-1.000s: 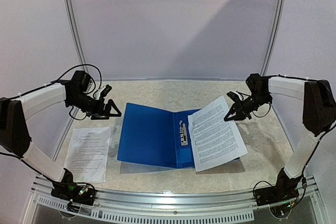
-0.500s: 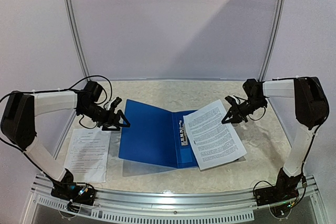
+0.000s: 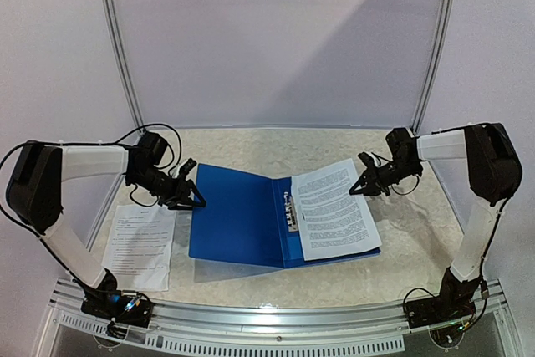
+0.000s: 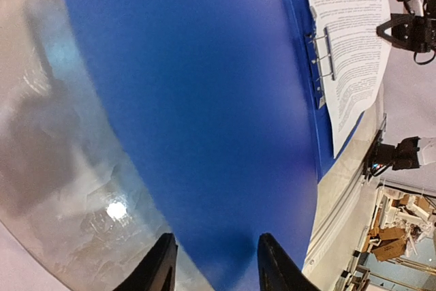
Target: Put the files into the folder
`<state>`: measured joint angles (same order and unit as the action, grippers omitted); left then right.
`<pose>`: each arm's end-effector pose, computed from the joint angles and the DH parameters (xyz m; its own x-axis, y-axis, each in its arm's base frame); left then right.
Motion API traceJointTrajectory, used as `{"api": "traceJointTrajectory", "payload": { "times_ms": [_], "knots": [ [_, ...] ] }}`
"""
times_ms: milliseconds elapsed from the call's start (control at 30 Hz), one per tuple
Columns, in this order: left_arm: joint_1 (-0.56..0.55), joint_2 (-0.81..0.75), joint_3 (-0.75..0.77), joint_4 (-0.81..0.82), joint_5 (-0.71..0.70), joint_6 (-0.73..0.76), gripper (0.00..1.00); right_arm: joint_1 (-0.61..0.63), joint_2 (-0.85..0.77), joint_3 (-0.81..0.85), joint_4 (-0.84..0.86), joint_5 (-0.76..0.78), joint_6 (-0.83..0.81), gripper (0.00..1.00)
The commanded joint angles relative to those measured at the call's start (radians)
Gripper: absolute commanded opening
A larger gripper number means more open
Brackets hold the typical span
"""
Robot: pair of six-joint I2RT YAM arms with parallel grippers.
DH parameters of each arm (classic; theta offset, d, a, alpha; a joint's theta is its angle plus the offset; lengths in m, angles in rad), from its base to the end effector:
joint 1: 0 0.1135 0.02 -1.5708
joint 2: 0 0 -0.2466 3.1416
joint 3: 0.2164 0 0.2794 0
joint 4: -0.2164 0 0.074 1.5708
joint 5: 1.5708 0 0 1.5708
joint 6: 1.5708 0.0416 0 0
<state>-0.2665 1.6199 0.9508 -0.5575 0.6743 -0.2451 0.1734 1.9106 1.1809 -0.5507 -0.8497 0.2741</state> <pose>0.3012 -0.1091 0.1373 -0.9802 0.0711 -0.1847 0.1764 0.7374 -0.6521 0.3636 0.0954 0.1116 -0.9967 0.0069 -0.0809 -0.0581 0.6351 0.7703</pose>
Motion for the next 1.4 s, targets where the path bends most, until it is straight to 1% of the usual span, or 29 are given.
{"api": "traceJointTrajectory", "payload": {
  "times_ms": [0, 100, 267, 300, 400, 467, 500, 800, 900, 1033, 1133, 1267, 1367],
  "knots": [
    [-0.005, -0.009, -0.008, 0.017, 0.005, 0.002, 0.41, -0.007, 0.002, -0.027, 0.119, -0.041, 0.038, 0.00],
    [-0.005, 0.002, -0.004, 0.017, 0.008, 0.003, 0.36, -0.007, 0.008, -0.053, 0.177, -0.051, 0.063, 0.00],
    [-0.005, 0.006, 0.003, 0.008, -0.002, 0.013, 0.29, -0.008, -0.004, -0.066, 0.183, -0.018, 0.062, 0.00],
    [-0.006, 0.007, 0.005, 0.007, -0.004, 0.015, 0.27, -0.008, -0.006, -0.067, 0.189, -0.017, 0.062, 0.00],
    [-0.006, 0.012, 0.016, -0.003, -0.008, 0.020, 0.16, -0.008, -0.014, -0.068, 0.192, -0.001, 0.047, 0.00],
    [-0.006, 0.011, 0.019, -0.006, -0.011, 0.022, 0.10, -0.006, -0.025, -0.077, 0.211, 0.007, 0.026, 0.00],
    [-0.005, 0.010, 0.019, -0.007, -0.013, 0.023, 0.09, -0.007, -0.032, -0.083, 0.221, 0.013, 0.022, 0.00],
    [-0.006, -0.009, 0.019, -0.010, -0.025, 0.029, 0.05, -0.025, -0.072, -0.155, 0.284, 0.025, -0.019, 0.00],
    [-0.005, -0.007, 0.022, -0.011, -0.024, 0.028, 0.04, -0.031, -0.076, -0.188, 0.335, 0.004, -0.010, 0.00],
    [-0.006, -0.008, 0.025, -0.013, -0.027, 0.033, 0.04, -0.031, -0.055, -0.208, 0.401, -0.067, 0.005, 0.00],
    [-0.006, -0.011, 0.026, -0.016, -0.030, 0.037, 0.04, -0.031, -0.035, -0.207, 0.374, -0.082, -0.035, 0.00],
    [-0.005, -0.018, 0.028, -0.019, -0.036, 0.042, 0.04, -0.039, -0.032, -0.206, 0.310, -0.035, -0.140, 0.00],
    [-0.006, -0.027, 0.032, -0.024, -0.042, 0.052, 0.03, -0.058, -0.015, -0.204, 0.300, -0.080, -0.174, 0.00]
  ]
}}
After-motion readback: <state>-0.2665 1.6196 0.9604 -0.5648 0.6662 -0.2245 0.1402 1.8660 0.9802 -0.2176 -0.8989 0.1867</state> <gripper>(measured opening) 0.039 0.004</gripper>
